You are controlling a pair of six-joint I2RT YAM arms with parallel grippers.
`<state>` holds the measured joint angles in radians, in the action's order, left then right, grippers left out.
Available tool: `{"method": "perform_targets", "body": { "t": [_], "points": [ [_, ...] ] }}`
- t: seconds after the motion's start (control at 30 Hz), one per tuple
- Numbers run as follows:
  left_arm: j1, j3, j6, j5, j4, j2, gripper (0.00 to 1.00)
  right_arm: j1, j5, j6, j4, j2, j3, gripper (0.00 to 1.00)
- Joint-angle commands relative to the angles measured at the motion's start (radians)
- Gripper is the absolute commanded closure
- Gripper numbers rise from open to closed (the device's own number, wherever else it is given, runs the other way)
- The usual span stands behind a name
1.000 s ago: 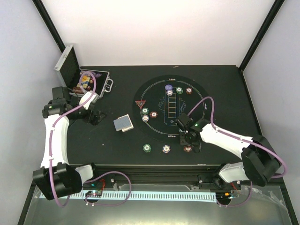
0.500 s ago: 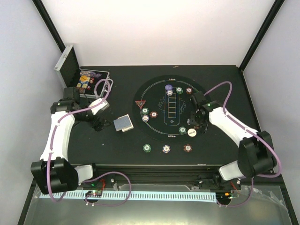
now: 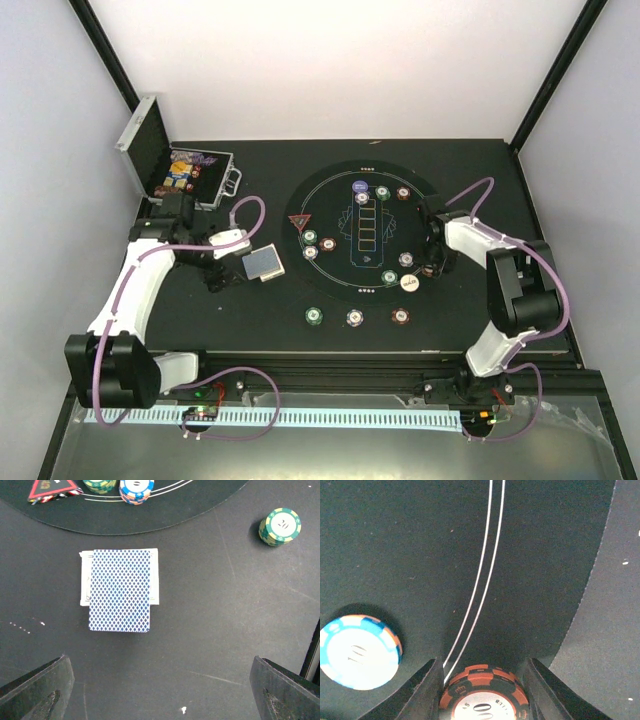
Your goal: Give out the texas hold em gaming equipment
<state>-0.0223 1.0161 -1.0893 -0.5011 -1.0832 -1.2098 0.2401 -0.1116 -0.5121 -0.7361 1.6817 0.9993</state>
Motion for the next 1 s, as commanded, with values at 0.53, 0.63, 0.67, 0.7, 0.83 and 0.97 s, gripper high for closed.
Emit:
{"method": "perform_targets", "body": {
  "t": [0.53,0.63,0.67,0.7,0.83,0.97],
  "points": [
    [0.161,-0.049,0.001,0.163,0.202,-0.188,0.01,-0.013,-0.028,-0.025,0.028,-0.091,0.017,0.2],
    [0.175,-0.027,0.045,0.229,0.22,-0.241,0.01,0.004,-0.043,-0.029,0.004,-0.178,0.007,0.2],
    [0.176,-0.026,0.054,0.24,0.232,-0.252,0.01,0.019,-0.051,-0.032,-0.004,-0.205,0.005,0.2],
    [0.178,-0.031,0.055,0.247,0.245,-0.257,0.01,0.035,-0.058,-0.033,-0.018,-0.231,0.003,0.2],
    [0.194,-0.058,0.059,0.285,0.29,-0.26,0.01,0.125,-0.093,-0.067,-0.069,-0.314,0.008,0.16],
    [0.197,-0.065,0.092,0.302,0.31,-0.253,0.01,0.223,-0.107,-0.113,-0.1,-0.356,0.011,0.13]
  ]
}}
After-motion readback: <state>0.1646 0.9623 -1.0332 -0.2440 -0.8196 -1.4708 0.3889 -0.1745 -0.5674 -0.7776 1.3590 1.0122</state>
